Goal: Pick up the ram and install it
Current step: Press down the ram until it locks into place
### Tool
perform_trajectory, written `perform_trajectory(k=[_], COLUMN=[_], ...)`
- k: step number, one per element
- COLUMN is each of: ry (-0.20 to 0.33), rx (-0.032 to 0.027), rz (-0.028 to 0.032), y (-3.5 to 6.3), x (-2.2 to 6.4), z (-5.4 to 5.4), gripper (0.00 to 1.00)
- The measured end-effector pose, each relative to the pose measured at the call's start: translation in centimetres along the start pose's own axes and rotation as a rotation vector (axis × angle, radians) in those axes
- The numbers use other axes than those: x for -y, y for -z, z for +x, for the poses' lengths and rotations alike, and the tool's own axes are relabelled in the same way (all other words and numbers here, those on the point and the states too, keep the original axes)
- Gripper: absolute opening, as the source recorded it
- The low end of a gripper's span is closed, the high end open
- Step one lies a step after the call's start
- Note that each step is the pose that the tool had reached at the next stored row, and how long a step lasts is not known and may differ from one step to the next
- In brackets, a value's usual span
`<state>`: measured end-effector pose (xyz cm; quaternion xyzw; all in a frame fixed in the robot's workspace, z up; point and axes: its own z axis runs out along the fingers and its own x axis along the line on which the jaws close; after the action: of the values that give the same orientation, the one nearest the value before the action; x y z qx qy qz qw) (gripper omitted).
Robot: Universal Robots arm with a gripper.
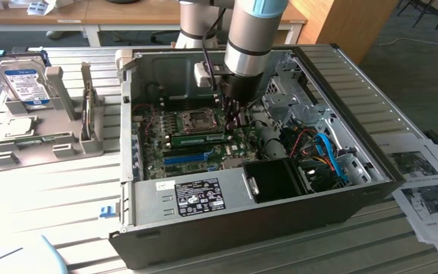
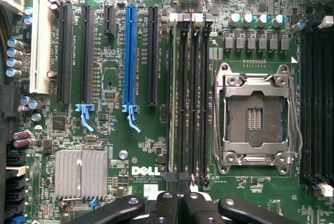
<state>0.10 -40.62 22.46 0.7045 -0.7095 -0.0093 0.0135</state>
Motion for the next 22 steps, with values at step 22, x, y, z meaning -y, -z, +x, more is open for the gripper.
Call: perform_trajectory(k=[22], ry=[0.0], rx=[-0.0008], rz=[-0.0012], y=[1.51], x=[-0.38], z=[0.0], gripper=[0.09])
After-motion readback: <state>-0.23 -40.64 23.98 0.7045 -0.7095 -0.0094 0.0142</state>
